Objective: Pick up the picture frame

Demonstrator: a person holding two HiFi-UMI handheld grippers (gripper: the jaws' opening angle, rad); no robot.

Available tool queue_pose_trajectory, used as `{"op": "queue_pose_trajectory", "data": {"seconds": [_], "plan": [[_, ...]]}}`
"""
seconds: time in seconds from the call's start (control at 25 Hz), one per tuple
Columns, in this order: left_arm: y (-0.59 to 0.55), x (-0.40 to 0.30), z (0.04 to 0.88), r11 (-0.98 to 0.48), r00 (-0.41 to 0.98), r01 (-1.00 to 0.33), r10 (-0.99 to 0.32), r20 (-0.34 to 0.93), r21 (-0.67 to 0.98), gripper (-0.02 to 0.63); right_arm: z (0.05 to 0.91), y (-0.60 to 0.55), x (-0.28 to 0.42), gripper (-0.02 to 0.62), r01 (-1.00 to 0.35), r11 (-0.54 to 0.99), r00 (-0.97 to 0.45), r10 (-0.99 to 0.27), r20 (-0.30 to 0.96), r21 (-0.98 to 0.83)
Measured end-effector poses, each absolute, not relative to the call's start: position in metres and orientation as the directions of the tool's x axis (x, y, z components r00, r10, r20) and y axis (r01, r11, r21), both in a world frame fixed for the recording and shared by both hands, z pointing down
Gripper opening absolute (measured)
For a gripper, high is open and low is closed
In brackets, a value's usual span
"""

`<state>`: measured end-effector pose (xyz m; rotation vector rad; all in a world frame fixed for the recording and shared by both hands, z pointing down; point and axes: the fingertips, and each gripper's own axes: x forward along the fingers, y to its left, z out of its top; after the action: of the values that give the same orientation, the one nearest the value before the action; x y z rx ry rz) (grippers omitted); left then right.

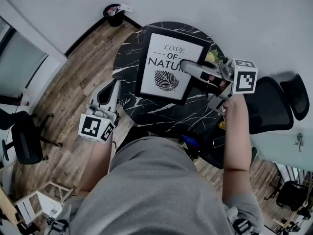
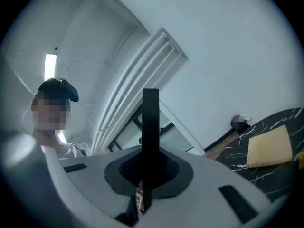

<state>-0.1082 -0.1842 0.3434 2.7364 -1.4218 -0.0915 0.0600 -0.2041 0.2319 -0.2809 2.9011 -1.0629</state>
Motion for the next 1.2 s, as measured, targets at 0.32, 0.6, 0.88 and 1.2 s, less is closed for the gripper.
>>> {"op": "queue_pose_trajectory", "data": {"seconds": [0.32, 0.6, 0.88, 1.2], "plan": [[-0.188, -0.105, 0.343, -0.580, 0.580, -0.811, -0.814, -0.022, 0.078, 0.006, 0.227, -0.198, 0.059, 0.032, -0.148, 0.753, -0.984, -0.175, 0.022, -0.642], [-0.192, -0.095, 0.343, -0.600, 0.601, -0.797, -0.799, -0.015, 0.069, 0.006, 0.220, -0.196, 0.057, 0.032, -0.139, 0.772, -0.987, -0.161, 0.021, -0.620], [-0.192, -0.091, 0.340, -0.606, 0.606, -0.793, -0.795, -0.018, 0.065, 0.007, 0.212, -0.192, 0.053, 0.032, -0.127, 0.789, -0.989, -0.150, 0.012, -0.601], [-0.195, -0.089, 0.338, -0.610, 0.610, -0.790, -0.792, -0.018, 0.060, 0.006, 0.211, -0.192, 0.054, 0.032, -0.136, 0.798, -0.987, -0.159, 0.013, -0.586]]}}
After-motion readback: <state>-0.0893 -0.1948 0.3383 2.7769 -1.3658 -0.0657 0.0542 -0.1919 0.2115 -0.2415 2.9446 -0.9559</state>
